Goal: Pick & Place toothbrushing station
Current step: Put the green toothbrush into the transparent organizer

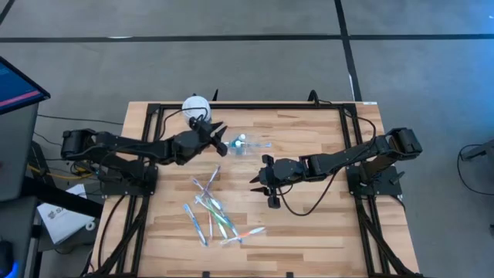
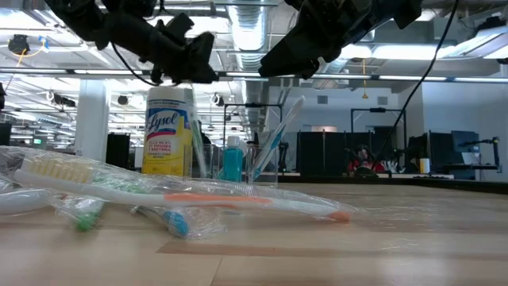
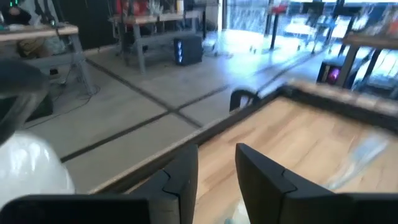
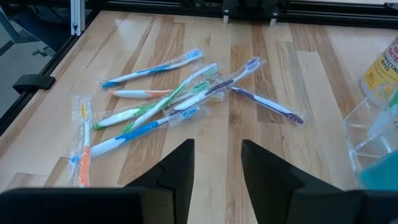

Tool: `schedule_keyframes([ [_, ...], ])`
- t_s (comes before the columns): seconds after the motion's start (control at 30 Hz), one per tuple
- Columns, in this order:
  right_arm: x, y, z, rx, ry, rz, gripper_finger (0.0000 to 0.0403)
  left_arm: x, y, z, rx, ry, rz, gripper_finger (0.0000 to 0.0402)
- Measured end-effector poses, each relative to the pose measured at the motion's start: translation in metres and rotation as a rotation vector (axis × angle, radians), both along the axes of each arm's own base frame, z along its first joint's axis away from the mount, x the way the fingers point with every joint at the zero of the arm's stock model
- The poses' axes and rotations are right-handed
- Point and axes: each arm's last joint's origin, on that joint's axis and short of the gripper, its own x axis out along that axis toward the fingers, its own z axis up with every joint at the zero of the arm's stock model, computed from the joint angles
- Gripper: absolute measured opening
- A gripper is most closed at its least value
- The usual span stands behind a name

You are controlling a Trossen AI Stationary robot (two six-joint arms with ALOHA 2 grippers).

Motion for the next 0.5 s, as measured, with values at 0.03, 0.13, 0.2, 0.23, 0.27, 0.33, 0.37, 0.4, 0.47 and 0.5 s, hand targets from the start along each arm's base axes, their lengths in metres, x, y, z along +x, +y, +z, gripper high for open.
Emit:
schedule_keyframes([
  [0.03, 0.0, 0.0, 0.0, 0.0, 0.001, 0.0, 0.0123, -0.002, 0.0, 0.004, 0.002, -0.015, -0.002, 0.0103],
  [0.13, 0.0, 0.0, 0.0, 0.0, 0.0, 0.0, 0.0123, -0.005, -0.005, 0.011, 0.005, -0.04, -0.015, 0.0103],
  [0.2, 0.0, 0.0, 0.0, 0.0, 0.0, 0.0, 0.0123, -0.006, -0.009, 0.014, 0.008, -0.052, -0.032, 0.0103],
  [0.23, 0.0, 0.0, 0.0, 0.0, 0.0, 0.0, 0.0123, -0.007, -0.011, 0.015, 0.012, -0.049, -0.042, 0.0103],
  [0.27, 0.0, 0.0, 0.0, 0.0, 0.0, 0.0, 0.0123, -0.007, -0.014, 0.016, 0.02, -0.047, -0.054, 0.0103],
  [0.33, 0.0, 0.0, 0.0, 0.0, 0.0, 0.0, 0.0123, -0.006, -0.019, 0.015, 0.024, -0.032, -0.076, 0.0103],
  [0.37, 0.0, 0.0, 0.0, 0.0, 0.0, 0.0, 0.0123, -0.006, -0.021, 0.014, 0.024, -0.029, -0.085, 0.0103],
  [0.4, 0.0, 0.0, 0.0, 0.0, 0.0, 0.0, 0.0123, -0.005, -0.023, 0.014, 0.025, -0.028, -0.095, 0.0103],
  [0.47, 0.0, 0.0, 0.0, 0.0, 0.0, 0.0, 0.0123, -0.005, -0.028, 0.014, 0.024, -0.024, -0.113, 0.0103],
  [0.5, 0.0, 0.0, 0.0, 0.0, 0.0, 0.0, 0.0123, -0.005, -0.03, 0.014, 0.024, -0.021, -0.123, 0.0103],
])
